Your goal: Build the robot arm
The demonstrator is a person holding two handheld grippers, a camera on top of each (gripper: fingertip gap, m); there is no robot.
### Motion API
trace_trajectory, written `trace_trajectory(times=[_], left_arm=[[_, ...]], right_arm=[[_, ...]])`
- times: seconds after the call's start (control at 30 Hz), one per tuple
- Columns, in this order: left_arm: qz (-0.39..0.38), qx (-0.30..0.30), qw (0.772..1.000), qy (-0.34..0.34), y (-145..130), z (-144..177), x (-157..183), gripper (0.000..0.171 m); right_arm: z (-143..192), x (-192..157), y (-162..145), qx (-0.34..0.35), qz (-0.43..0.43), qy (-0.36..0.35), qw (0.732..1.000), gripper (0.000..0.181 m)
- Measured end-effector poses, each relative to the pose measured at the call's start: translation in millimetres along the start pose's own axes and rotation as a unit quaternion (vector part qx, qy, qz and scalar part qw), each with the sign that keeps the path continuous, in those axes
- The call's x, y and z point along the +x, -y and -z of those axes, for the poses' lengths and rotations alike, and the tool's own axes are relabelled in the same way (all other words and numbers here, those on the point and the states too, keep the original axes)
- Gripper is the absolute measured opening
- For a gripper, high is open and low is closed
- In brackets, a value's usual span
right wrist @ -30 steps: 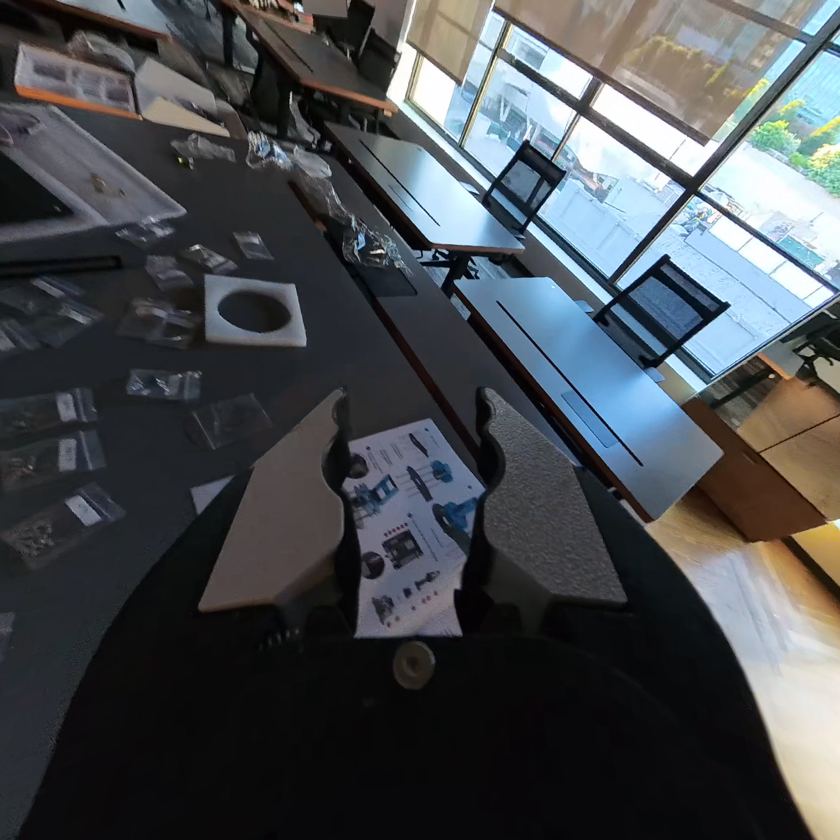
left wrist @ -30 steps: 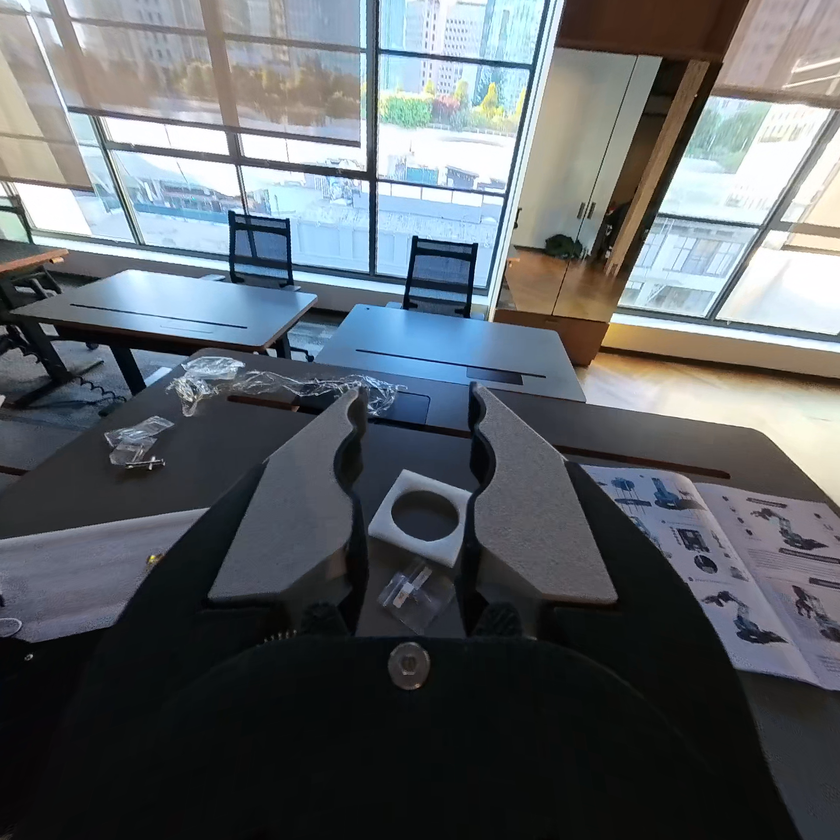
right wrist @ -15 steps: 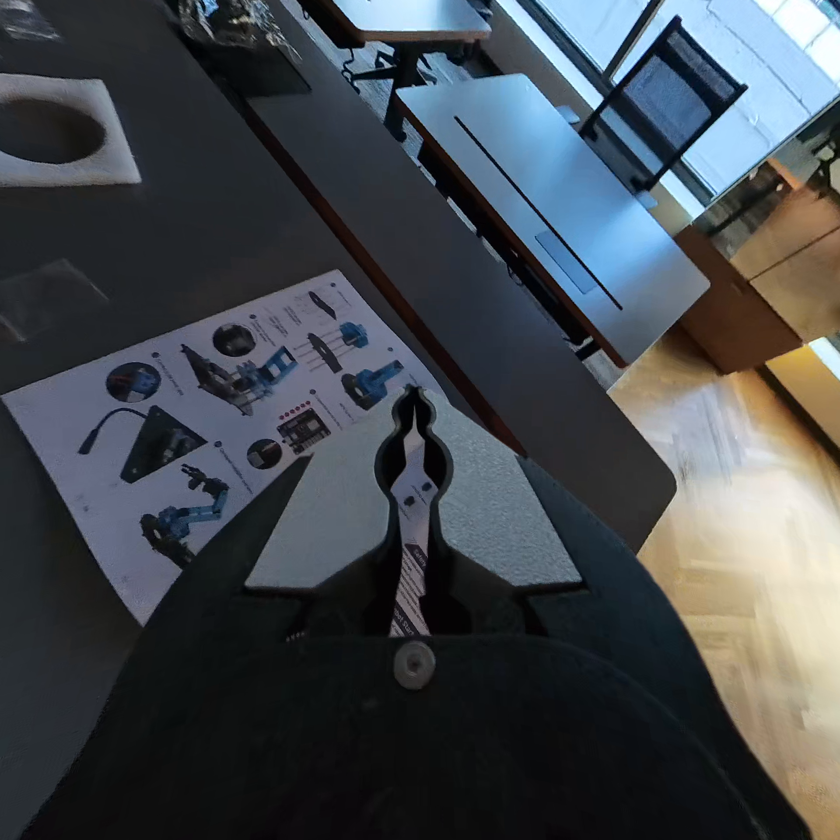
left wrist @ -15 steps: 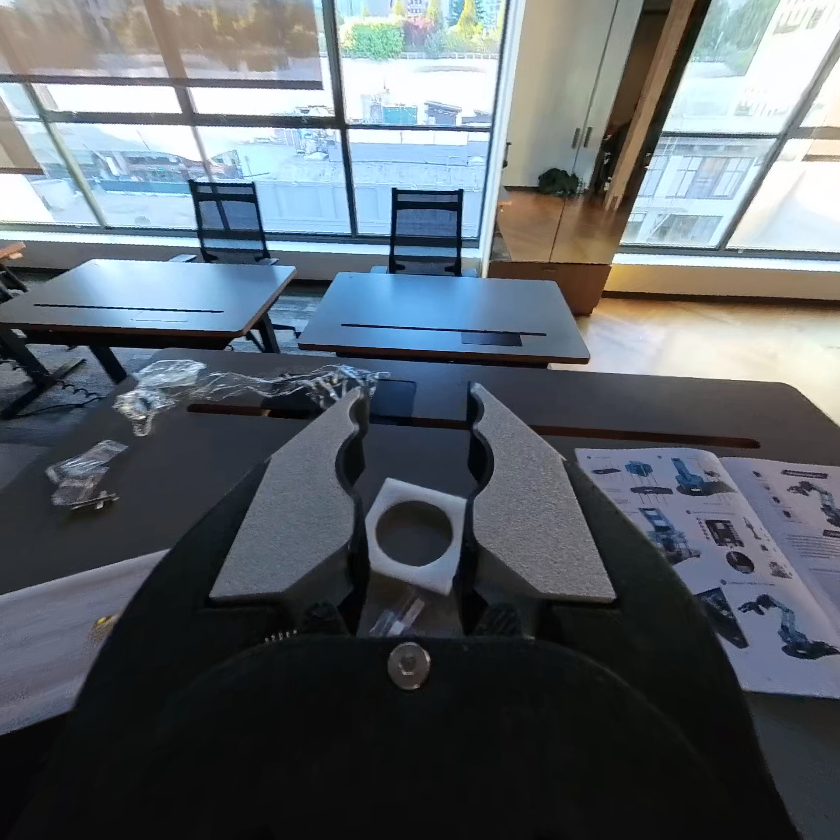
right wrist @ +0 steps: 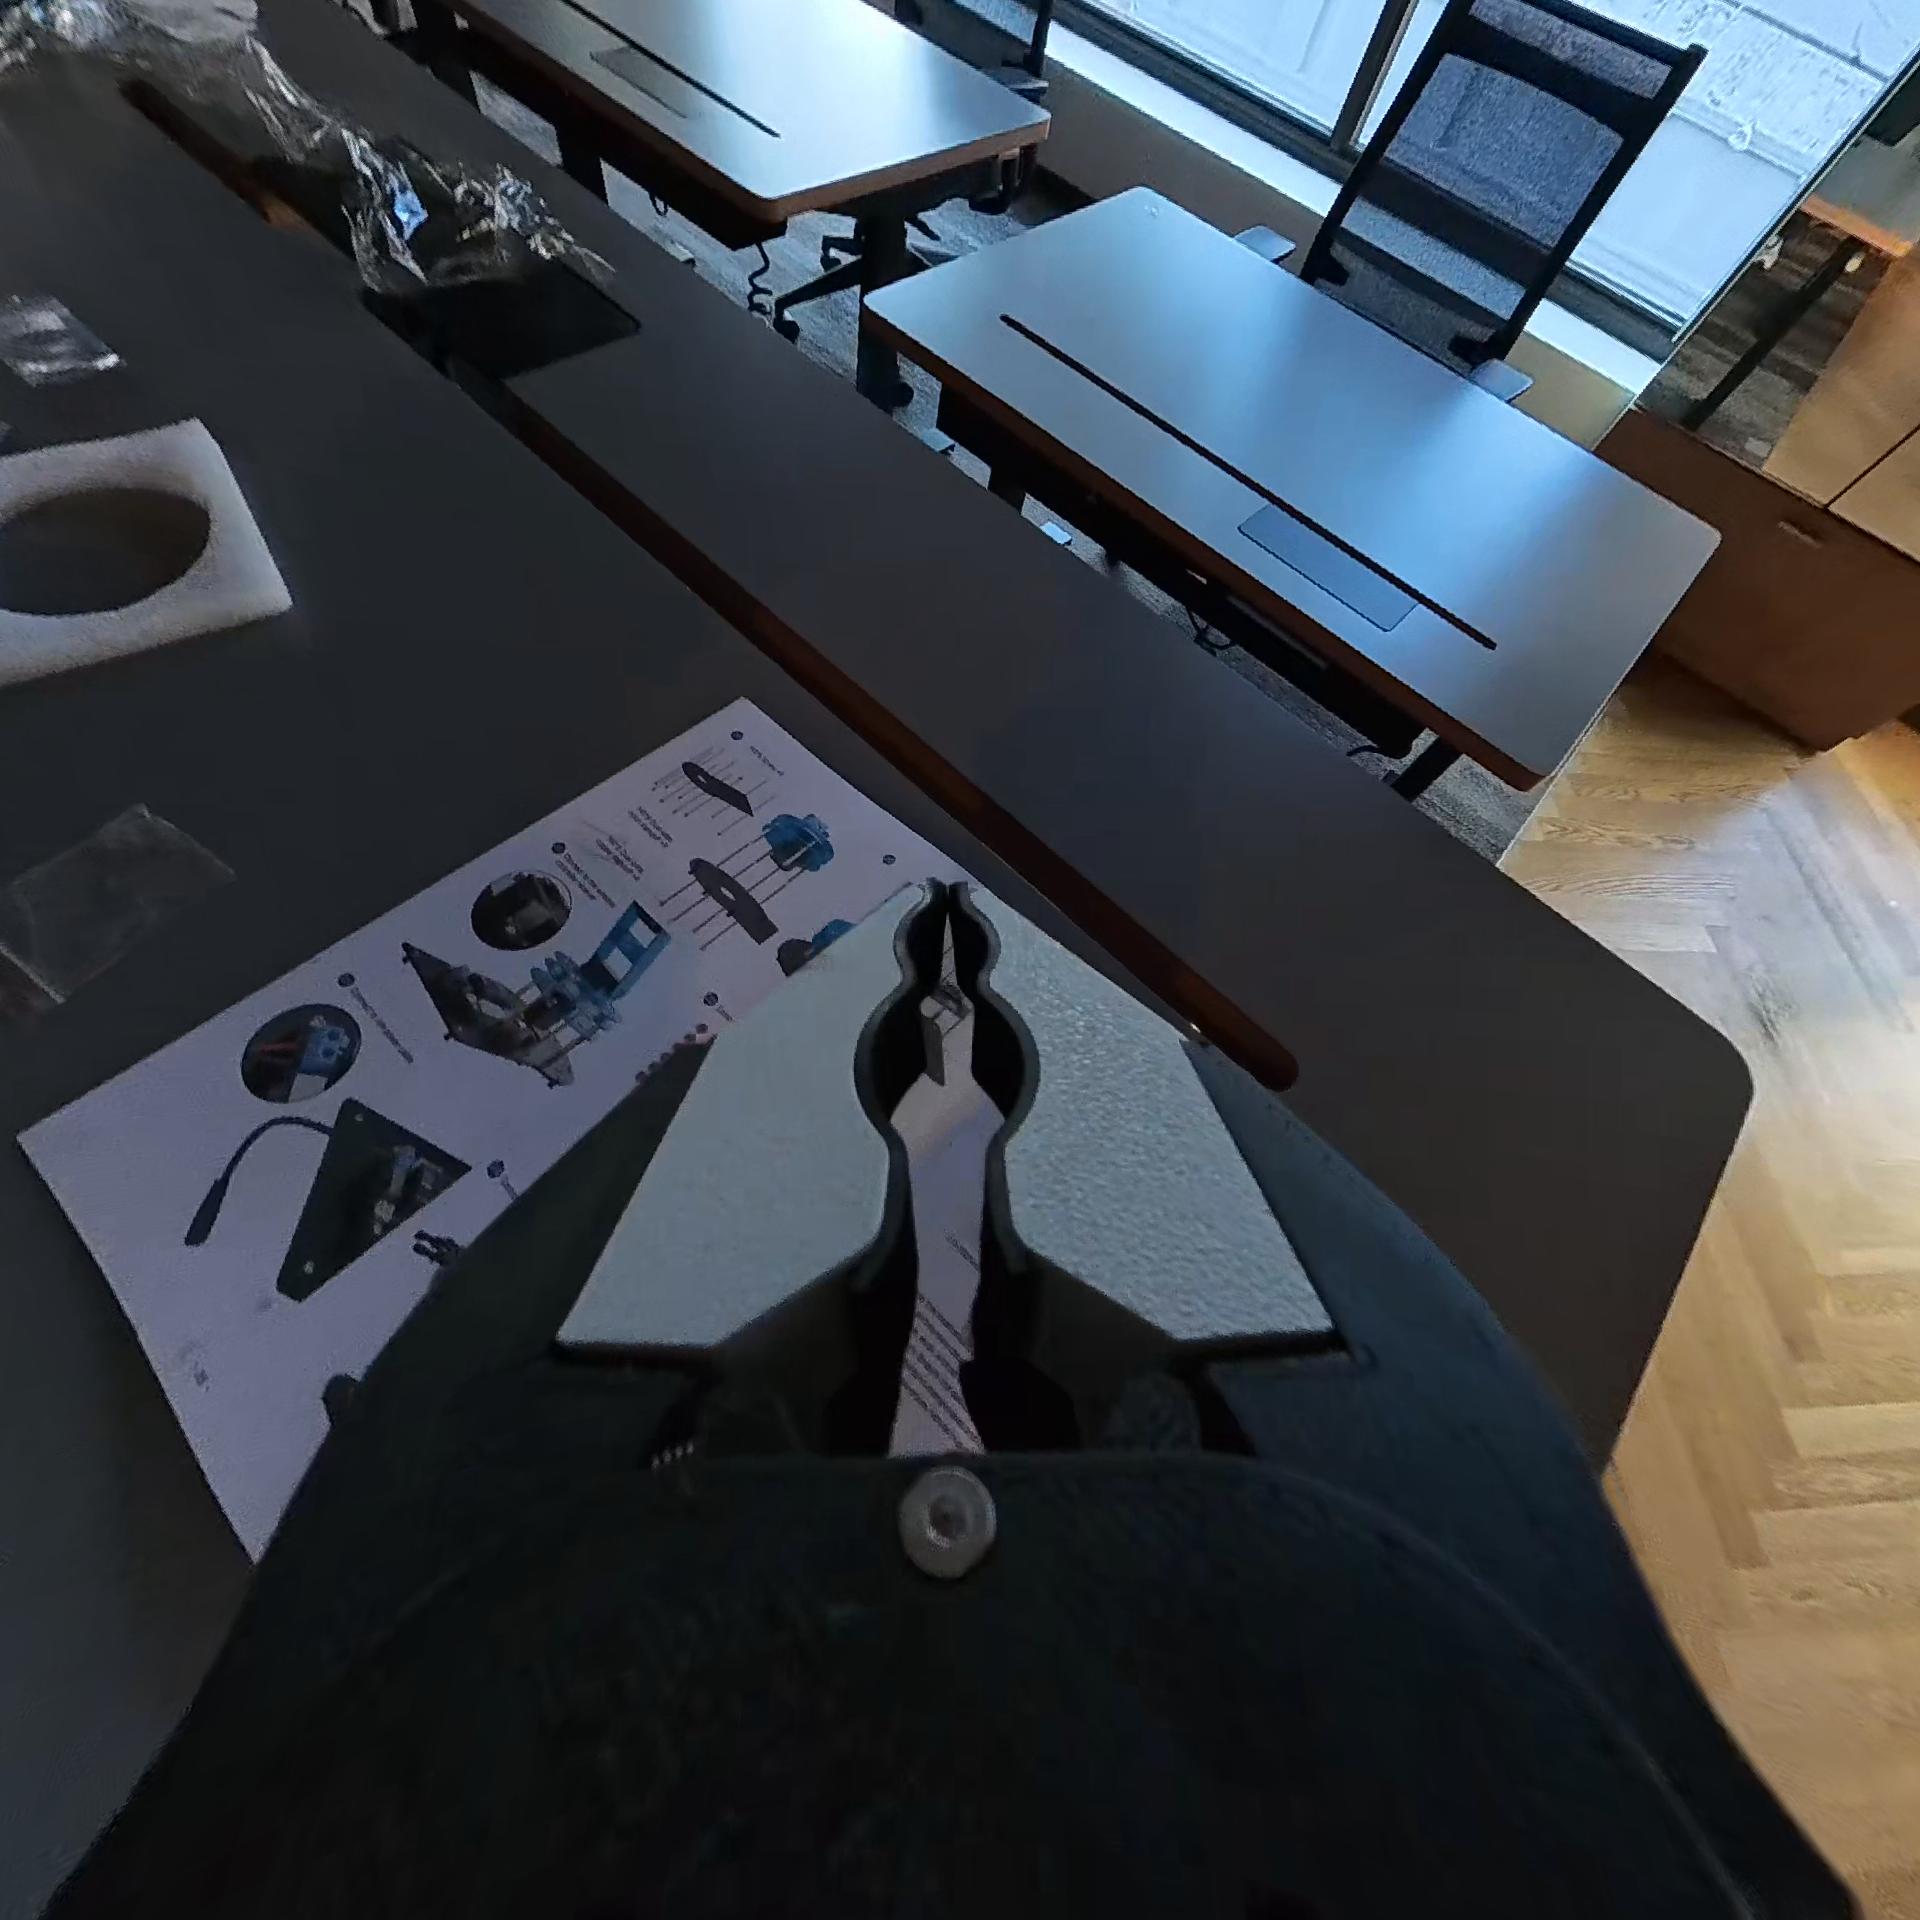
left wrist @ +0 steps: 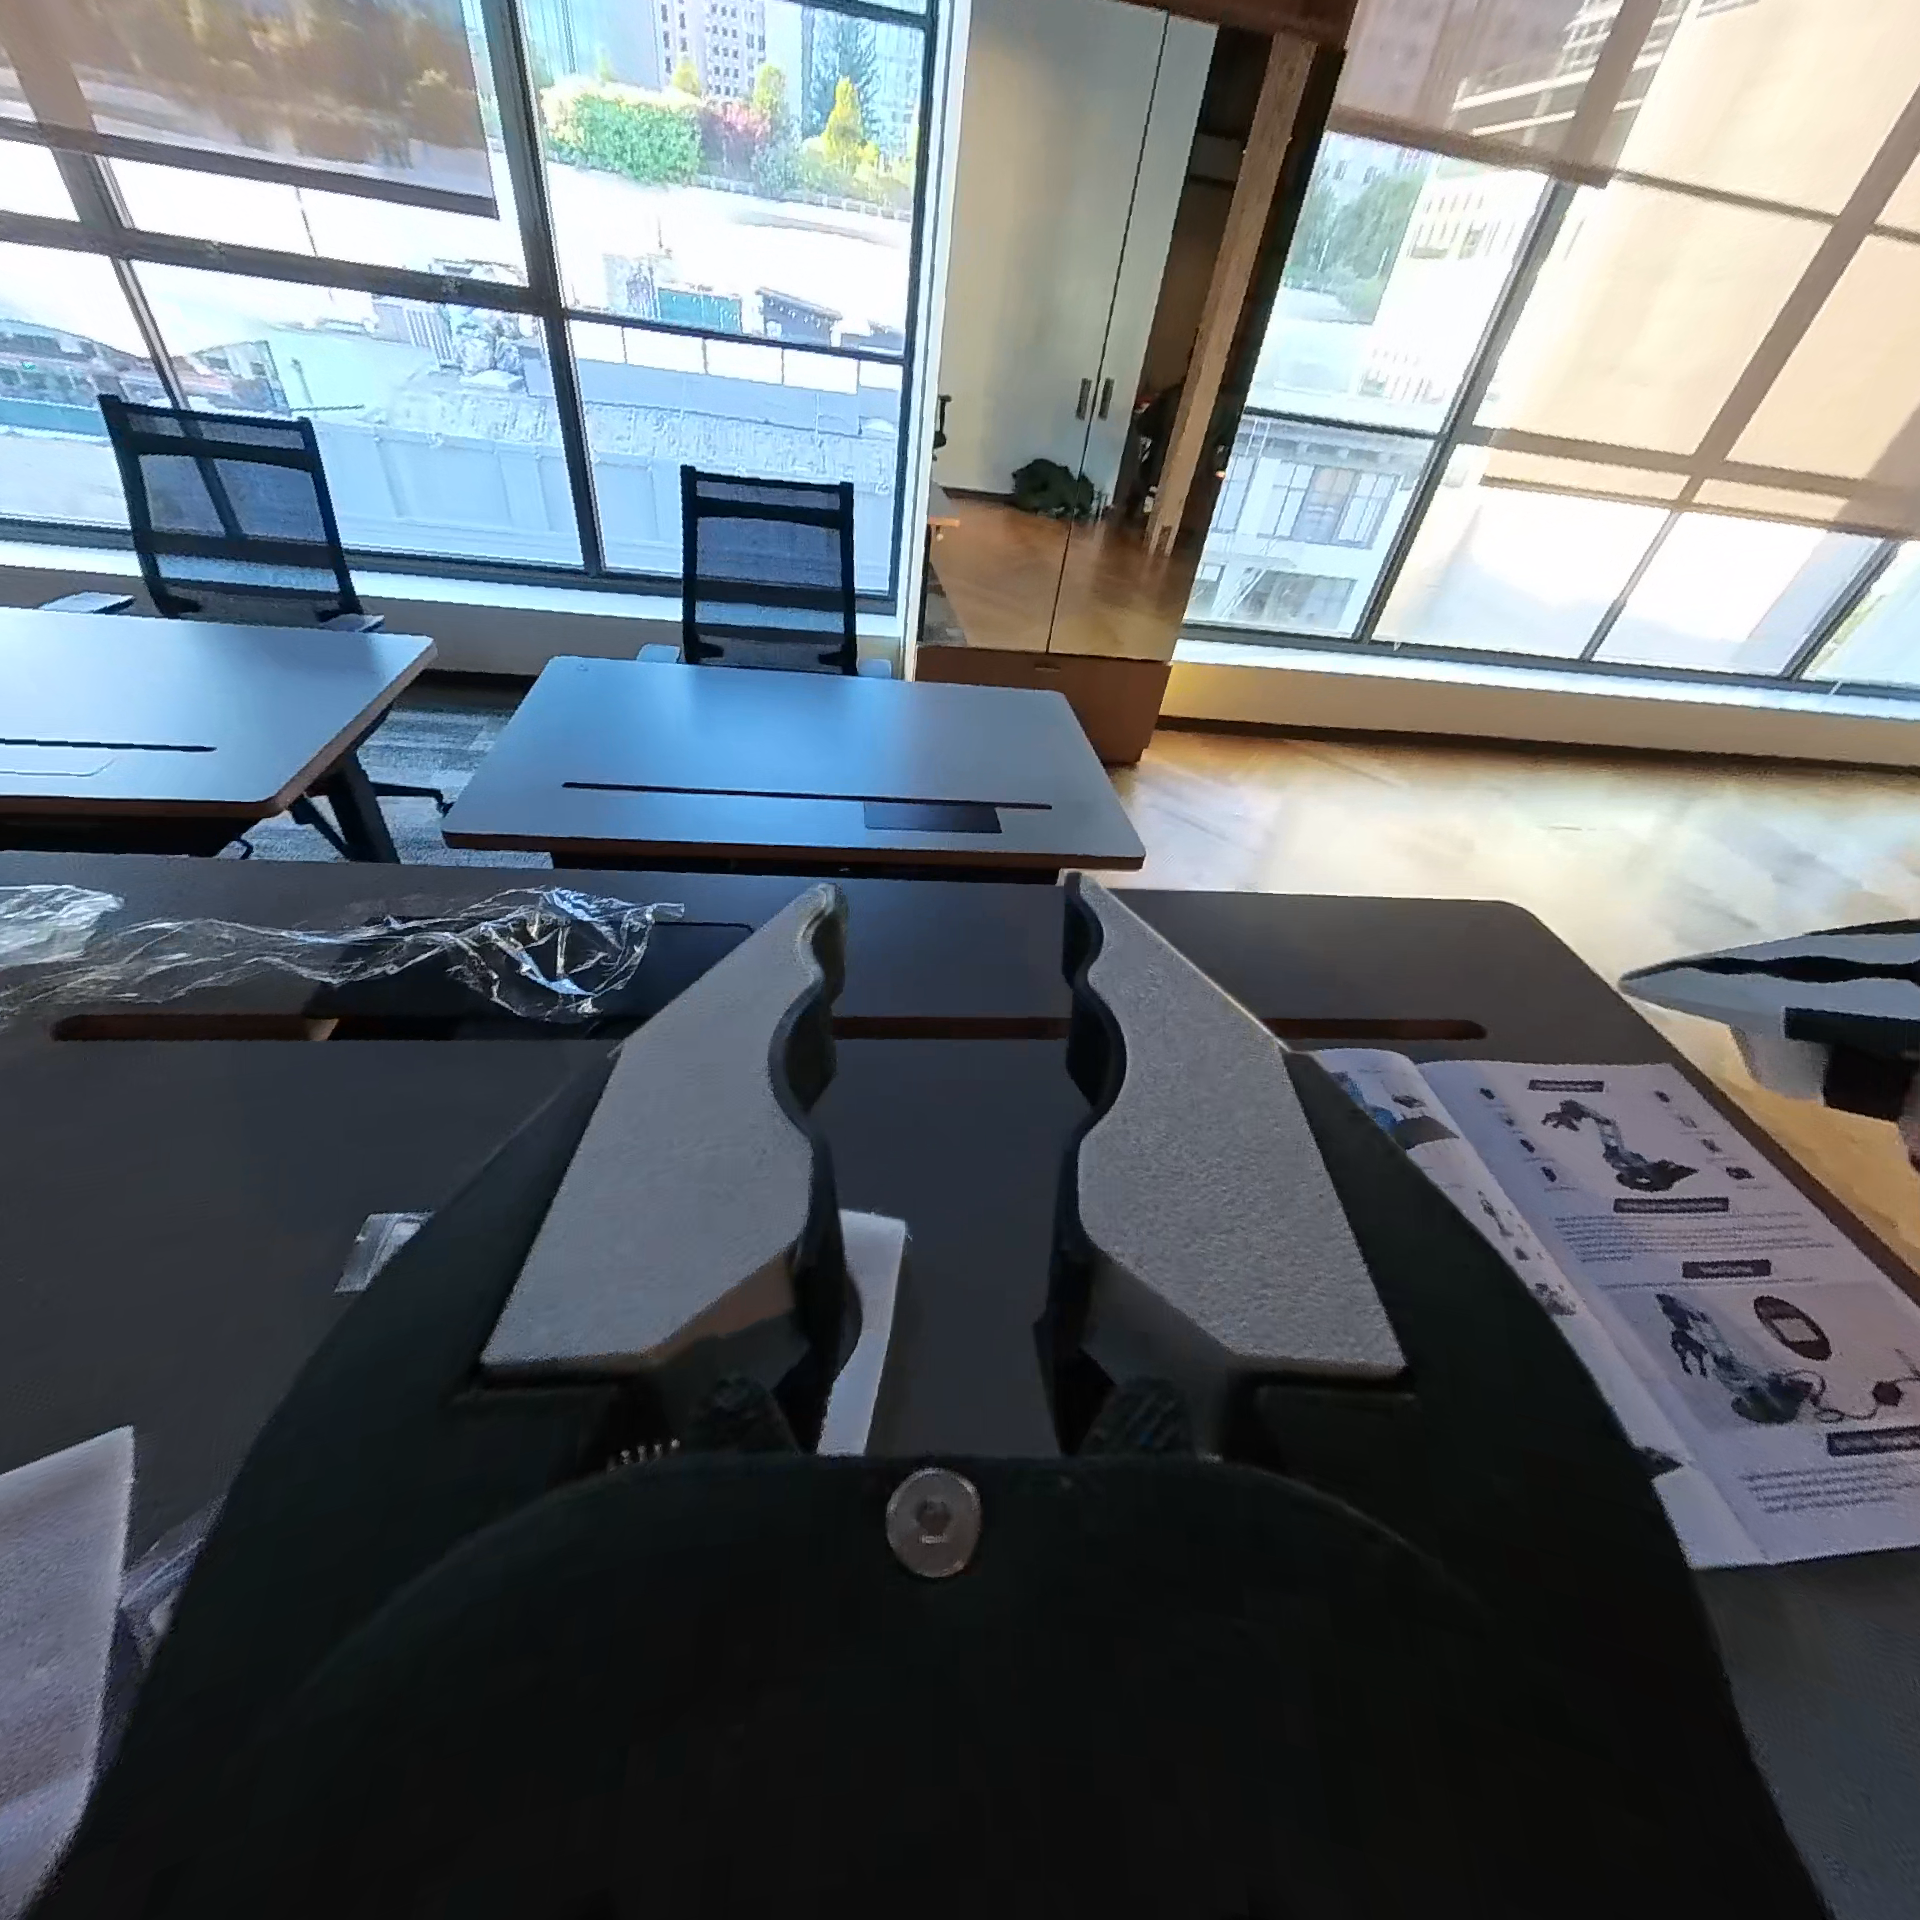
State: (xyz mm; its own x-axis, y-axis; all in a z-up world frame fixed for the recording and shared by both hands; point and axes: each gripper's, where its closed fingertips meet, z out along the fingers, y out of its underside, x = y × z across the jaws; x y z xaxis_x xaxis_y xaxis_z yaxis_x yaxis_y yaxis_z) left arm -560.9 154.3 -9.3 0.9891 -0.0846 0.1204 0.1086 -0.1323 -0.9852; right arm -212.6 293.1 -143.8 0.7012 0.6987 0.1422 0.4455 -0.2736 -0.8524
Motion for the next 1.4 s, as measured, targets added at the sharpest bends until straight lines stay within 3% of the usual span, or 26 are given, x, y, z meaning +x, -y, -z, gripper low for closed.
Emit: trace_trajectory(times=[0.7, 0.9, 1.03, 1.4], left_arm=[[0.004, -0.005, 1.0, -0.006, -0.9, 3.1, 2.1, 0.037], [0.001, 0.027, 0.998, 0.06, 15.9, 33.4, -29.0, 0.04], [0.006, 0.006, 0.994, 0.112, 11.2, 49.6, -56.9, 0.047], [0.023, 0.007, 0.993, 0.116, 10.8, 59.0, -69.7, 0.047]], right_arm=[[-13.6, -12.0, -4.3, 0.0, -0.014, 0.023, 1.0, 0.0], [-14.4, -20.7, 1.5, 0.012, -0.017, 0.036, 0.999, 0.0], [-21.0, -35.7, 1.7, 0.008, -0.014, 0.055, 0.998, 0.0], [-32.9, -48.2, -6.7, -0.018, 0.01, 0.053, 0.998, 0.0]])
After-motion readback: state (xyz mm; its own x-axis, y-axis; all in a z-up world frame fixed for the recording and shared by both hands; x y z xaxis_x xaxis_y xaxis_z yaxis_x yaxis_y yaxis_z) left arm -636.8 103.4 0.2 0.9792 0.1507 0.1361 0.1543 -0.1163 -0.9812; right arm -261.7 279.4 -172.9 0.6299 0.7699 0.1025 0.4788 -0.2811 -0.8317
